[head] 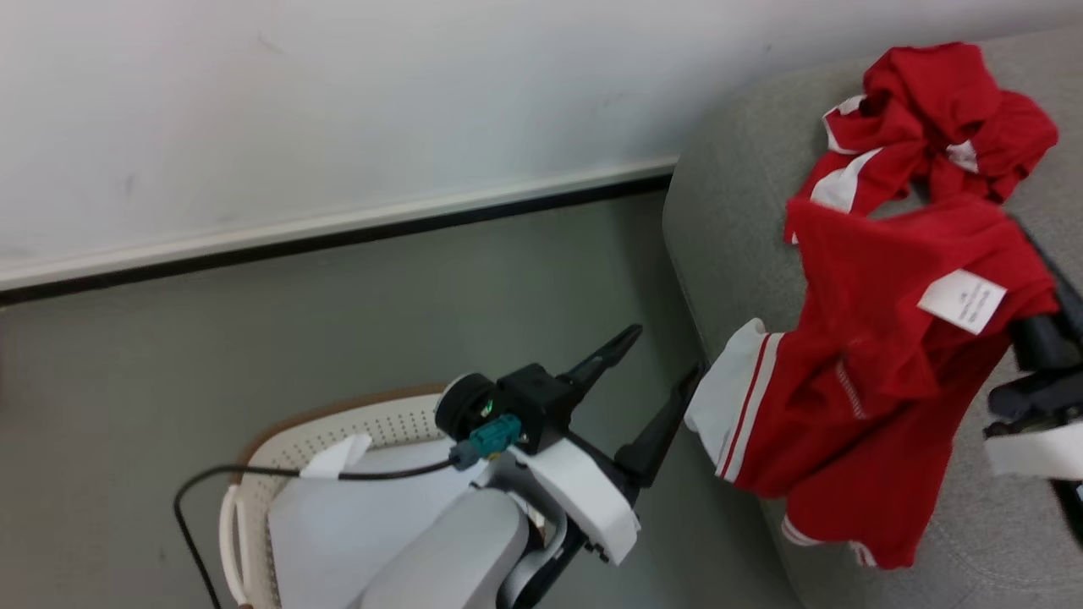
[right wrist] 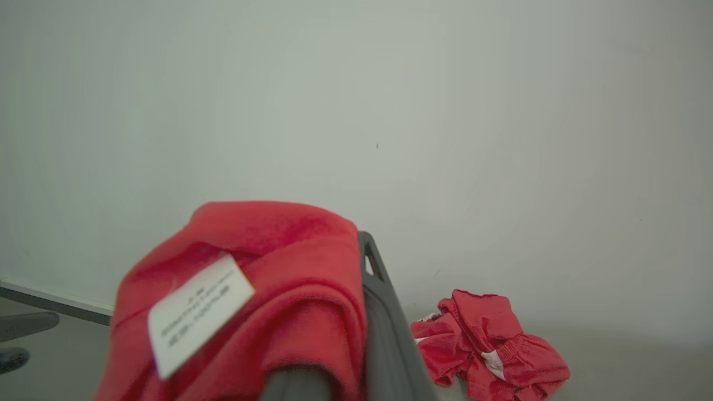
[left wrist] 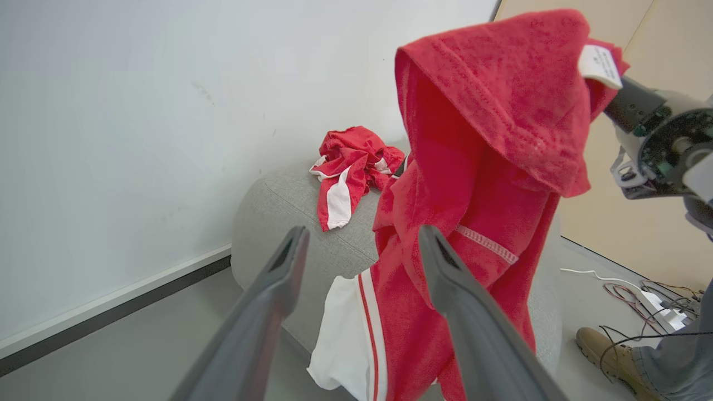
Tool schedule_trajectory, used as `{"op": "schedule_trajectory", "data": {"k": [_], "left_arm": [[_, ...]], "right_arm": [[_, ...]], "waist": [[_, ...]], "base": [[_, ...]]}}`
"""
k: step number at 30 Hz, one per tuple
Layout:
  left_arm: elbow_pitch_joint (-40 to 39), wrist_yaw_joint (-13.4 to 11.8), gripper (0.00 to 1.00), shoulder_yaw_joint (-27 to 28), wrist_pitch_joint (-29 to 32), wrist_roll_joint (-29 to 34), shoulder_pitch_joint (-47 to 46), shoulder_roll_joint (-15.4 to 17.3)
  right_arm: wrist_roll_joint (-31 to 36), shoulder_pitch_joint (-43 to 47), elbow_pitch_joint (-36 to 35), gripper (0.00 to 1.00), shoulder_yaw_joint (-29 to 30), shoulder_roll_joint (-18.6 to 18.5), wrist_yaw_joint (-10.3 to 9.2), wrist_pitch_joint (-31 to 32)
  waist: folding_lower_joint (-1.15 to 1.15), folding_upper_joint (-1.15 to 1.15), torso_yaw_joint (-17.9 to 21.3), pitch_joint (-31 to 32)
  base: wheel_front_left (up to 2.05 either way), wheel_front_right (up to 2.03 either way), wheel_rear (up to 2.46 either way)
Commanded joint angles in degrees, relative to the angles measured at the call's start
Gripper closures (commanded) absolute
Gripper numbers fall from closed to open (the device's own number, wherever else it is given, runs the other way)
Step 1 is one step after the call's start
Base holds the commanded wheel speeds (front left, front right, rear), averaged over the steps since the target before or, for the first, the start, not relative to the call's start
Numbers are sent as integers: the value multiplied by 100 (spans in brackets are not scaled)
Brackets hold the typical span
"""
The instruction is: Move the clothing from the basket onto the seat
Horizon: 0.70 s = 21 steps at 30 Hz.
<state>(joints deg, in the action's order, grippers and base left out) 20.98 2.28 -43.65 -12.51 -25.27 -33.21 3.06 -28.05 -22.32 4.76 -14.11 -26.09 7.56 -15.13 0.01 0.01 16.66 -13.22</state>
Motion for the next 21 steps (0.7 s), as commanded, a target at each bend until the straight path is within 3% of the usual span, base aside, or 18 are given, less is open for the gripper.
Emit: {"op": "schedule_trajectory", "data": {"k": [1,9,16,17,21], "left_arm": [[-28,-22,0,12,22,99,-186,48],[-207,-5,0,-11,270,427,-1100,128],[-346,-112,0,88,243,599,-1554,219],[-346,-112,0,88,243,599,-1554,219],[-451,-167,0,112,228,570,-1601,242]], "right_arm": [[64,-256,-71,100,134,-101,-14,-1],[107,-1424,52,100,1268,-943,-14,106],[66,-2901,843,100,2253,-2301,-15,606],[66,-2901,843,100,2253,-2301,-15,606],[98,-3636,1566,100,2642,-2978,-15,911]], "waist": [[-1,-1,-184,-543],[-1,-1,-667,-1978],[-1,-1,-1043,-2685],[-1,-1,-1043,-2685],[-1,-1,-1283,-2943]], "base": [[0,0,0],[0,0,0],[0,0,0],[0,0,0],[0,0,0]]}}
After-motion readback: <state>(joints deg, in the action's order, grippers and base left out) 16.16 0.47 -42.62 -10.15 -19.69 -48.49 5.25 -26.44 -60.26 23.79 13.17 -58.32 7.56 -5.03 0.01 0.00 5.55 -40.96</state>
